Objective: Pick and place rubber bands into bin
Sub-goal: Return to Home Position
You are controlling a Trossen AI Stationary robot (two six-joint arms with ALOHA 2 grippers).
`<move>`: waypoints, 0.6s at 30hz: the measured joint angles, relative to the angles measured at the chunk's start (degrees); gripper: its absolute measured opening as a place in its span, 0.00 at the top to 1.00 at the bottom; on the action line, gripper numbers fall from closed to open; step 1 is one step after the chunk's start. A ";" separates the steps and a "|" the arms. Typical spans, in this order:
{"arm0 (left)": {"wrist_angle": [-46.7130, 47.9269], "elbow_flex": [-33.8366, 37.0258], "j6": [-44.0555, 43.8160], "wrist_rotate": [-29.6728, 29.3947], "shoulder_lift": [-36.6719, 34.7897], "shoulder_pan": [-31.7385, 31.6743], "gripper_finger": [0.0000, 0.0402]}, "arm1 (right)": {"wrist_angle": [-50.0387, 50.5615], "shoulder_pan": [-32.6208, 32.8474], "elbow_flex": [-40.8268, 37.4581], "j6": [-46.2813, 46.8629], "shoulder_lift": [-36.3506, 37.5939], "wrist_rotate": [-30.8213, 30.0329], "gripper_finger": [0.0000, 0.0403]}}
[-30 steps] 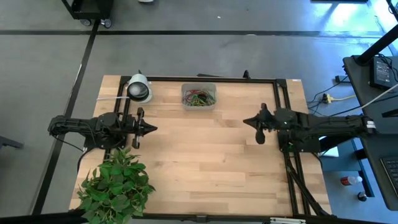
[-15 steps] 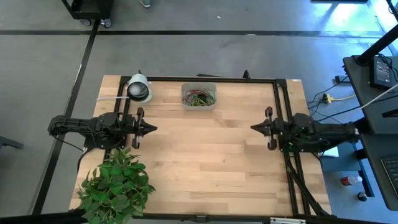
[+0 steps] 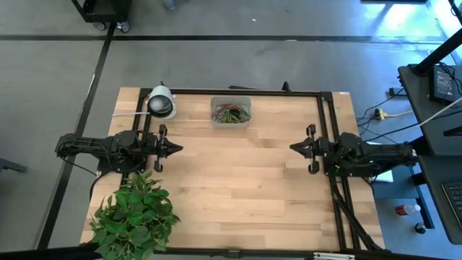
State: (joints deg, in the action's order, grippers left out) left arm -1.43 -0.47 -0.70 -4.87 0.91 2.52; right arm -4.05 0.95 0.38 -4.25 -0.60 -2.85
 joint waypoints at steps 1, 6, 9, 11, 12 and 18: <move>-0.07 0.00 -0.01 -0.03 0.00 0.00 1.00 | 0.02 0.00 0.00 1.02 0.00 -0.04 0.93; -0.06 0.00 -0.01 -0.03 0.00 0.00 1.00 | 0.02 0.00 0.00 2.54 0.00 -0.04 0.91; -0.06 0.00 -0.01 -0.03 0.00 0.00 1.00 | 0.02 0.00 0.00 2.58 0.00 -0.04 0.91; -0.06 0.00 -0.01 -0.03 0.00 0.00 1.00 | 0.02 0.00 0.00 2.49 0.00 -0.04 0.92; -0.06 0.00 -0.01 -0.03 0.00 0.00 1.00 | 0.02 0.00 0.00 2.47 0.00 -0.04 0.92; -0.06 0.00 -0.01 -0.01 0.00 0.00 1.00 | 0.03 0.00 0.00 2.47 0.00 -0.04 0.92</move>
State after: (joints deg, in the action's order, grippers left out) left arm -1.50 -0.47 -0.71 -4.89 0.91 2.52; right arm -4.03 0.95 0.38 -1.78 -0.60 -2.90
